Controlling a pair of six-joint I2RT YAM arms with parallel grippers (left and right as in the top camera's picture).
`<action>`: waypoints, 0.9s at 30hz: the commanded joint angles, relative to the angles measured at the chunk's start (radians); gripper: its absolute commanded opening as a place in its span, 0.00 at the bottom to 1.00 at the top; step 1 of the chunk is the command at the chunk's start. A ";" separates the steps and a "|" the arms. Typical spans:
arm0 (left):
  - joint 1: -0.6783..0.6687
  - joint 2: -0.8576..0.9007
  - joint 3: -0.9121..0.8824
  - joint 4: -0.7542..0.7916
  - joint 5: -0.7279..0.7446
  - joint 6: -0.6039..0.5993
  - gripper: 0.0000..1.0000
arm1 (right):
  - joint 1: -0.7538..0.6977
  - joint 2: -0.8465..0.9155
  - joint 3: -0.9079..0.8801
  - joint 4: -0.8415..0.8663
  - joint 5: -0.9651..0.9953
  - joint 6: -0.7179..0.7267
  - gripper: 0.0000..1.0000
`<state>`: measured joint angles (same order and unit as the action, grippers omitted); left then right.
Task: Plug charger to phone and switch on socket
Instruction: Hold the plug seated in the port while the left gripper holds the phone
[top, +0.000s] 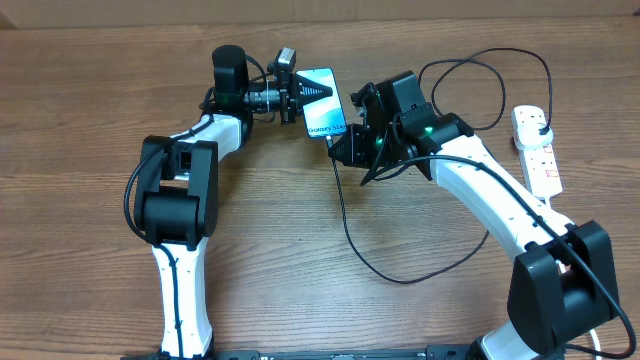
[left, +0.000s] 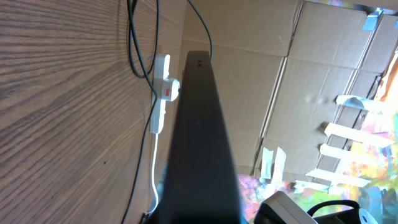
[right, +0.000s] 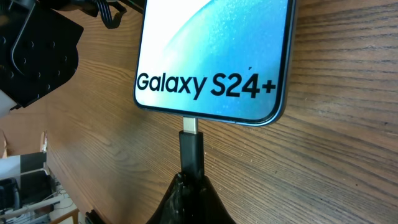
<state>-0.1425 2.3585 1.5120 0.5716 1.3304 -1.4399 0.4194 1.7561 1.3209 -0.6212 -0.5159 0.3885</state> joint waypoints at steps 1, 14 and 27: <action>-0.004 -0.008 0.029 0.010 0.024 0.012 0.04 | -0.004 0.006 0.001 0.010 0.018 0.006 0.04; -0.004 -0.008 0.029 0.052 0.037 0.011 0.04 | -0.004 0.007 0.001 0.011 0.018 0.028 0.04; -0.014 -0.008 0.029 0.076 0.070 0.034 0.04 | -0.004 0.007 0.001 0.021 0.018 0.031 0.04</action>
<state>-0.1436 2.3585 1.5120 0.6312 1.3434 -1.4361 0.4194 1.7561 1.3209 -0.6128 -0.5129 0.4145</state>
